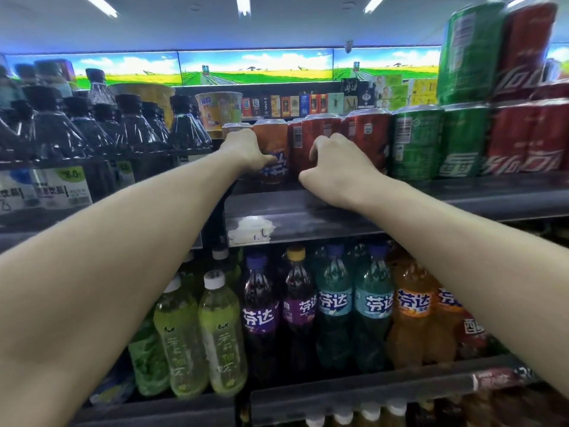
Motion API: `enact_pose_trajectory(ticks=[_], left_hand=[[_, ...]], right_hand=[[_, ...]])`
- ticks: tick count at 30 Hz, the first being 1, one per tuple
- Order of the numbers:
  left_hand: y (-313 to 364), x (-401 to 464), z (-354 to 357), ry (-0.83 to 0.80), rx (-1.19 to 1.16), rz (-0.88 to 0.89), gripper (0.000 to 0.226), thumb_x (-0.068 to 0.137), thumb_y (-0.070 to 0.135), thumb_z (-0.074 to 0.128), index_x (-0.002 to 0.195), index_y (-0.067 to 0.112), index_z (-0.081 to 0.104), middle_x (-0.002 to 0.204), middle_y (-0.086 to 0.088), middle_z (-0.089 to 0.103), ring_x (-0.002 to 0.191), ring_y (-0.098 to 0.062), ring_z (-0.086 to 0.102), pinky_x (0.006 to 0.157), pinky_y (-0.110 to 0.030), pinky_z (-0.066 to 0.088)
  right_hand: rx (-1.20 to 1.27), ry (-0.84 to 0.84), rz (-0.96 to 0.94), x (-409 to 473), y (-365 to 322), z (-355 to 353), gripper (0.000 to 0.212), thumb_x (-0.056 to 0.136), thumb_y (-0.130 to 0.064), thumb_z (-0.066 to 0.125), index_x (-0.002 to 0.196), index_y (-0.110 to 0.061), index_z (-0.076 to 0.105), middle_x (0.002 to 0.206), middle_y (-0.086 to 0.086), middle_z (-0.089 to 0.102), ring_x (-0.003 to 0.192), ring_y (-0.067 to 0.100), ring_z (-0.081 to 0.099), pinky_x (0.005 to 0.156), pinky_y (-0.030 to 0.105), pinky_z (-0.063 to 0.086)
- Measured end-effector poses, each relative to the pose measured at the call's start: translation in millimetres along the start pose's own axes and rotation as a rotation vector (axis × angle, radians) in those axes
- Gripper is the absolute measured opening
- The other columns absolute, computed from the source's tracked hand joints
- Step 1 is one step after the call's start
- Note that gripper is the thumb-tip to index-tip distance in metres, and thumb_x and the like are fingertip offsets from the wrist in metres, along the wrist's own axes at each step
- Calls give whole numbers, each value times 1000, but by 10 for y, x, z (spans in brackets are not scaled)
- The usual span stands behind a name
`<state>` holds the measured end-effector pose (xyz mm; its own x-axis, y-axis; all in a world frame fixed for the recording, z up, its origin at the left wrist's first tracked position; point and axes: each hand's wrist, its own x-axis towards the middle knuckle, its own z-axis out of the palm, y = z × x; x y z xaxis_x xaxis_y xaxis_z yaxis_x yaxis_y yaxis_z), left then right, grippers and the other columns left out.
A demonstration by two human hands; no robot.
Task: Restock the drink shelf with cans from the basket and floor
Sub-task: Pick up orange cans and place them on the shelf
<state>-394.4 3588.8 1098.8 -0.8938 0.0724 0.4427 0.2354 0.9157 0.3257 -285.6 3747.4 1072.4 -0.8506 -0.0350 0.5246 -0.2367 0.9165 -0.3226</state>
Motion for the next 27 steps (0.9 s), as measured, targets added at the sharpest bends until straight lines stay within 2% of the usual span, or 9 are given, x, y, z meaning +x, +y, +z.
enact_pose_trajectory(ticks=[5, 8, 10, 13, 16, 19, 23, 25, 27], left_hand=[[19, -50, -32, -4, -51, -15, 59, 94, 45, 75, 128, 0, 58, 125, -20, 66, 100, -32, 60, 80, -36, 46], [78, -196, -29, 9, -44, -33, 83, 96, 42, 73, 151, -3, 31, 136, -22, 57, 118, -38, 60, 83, -38, 47], [157, -317, -32, 84, 16, 28, 82, 95, 38, 73, 151, 0, 27, 138, -24, 54, 121, -41, 58, 85, -42, 46], [271, -476, -66, 175, 43, 203, 67, 92, 34, 72, 141, 4, 36, 136, -24, 49, 121, -44, 55, 93, -47, 48], [378, -572, -112, 106, -40, 292, 65, 92, 38, 73, 139, 7, 40, 130, -17, 51, 115, -33, 52, 94, -42, 45], [501, -586, -135, 24, -128, 302, 71, 95, 37, 71, 151, 17, 33, 126, -13, 53, 114, -28, 53, 93, -40, 43], [681, -537, -106, -56, -73, 320, 73, 103, 36, 59, 163, 42, 17, 157, -29, 36, 137, -47, 47, 118, -51, 38], [784, -514, -84, -89, -81, 297, 65, 108, 36, 50, 163, 45, 17, 158, -31, 31, 136, -47, 49, 115, -49, 41], [857, -476, -58, -107, -124, 277, 58, 110, 34, 44, 162, 44, 21, 154, -31, 35, 109, -38, 66, 90, -41, 57]], right_hand=[[-10, -62, 22, 16, -32, -11, 42, 93, -27, 54, 130, -8, 55, 137, 12, 47, 117, 33, 53, 88, 38, 45], [0, -96, 29, 27, -42, -25, 24, 92, -24, 54, 112, -11, 51, 122, 10, 51, 101, 30, 53, 71, 35, 43], [31, -101, 17, 11, -44, -49, 26, 92, -22, 56, 115, -11, 51, 116, 8, 56, 98, 28, 55, 69, 35, 46], [102, 71, -24, -68, -19, -99, 30, 86, -17, 61, 115, -11, 59, 111, 8, 63, 100, 29, 60, 86, 42, 55], [105, 325, -40, -202, 76, -215, 23, 85, -16, 61, 107, -11, 58, 99, 7, 64, 93, 30, 61, 81, 43, 54], [28, 303, 46, -292, 235, -345, 42, 88, -20, 62, 126, -8, 48, 113, 12, 57, 102, 36, 57, 78, 40, 44], [8, 168, 147, -326, 348, -347, 74, 90, -23, 65, 150, -7, 25, 135, 21, 49, 117, 42, 55, 81, 37, 39], [14, 162, 159, -336, 354, -322, 77, 91, -24, 66, 152, -7, 22, 138, 21, 46, 120, 42, 53, 82, 36, 37], [21, 166, 160, -335, 356, -312, 77, 92, -23, 66, 152, -7, 21, 138, 21, 46, 121, 42, 53, 83, 36, 37]])
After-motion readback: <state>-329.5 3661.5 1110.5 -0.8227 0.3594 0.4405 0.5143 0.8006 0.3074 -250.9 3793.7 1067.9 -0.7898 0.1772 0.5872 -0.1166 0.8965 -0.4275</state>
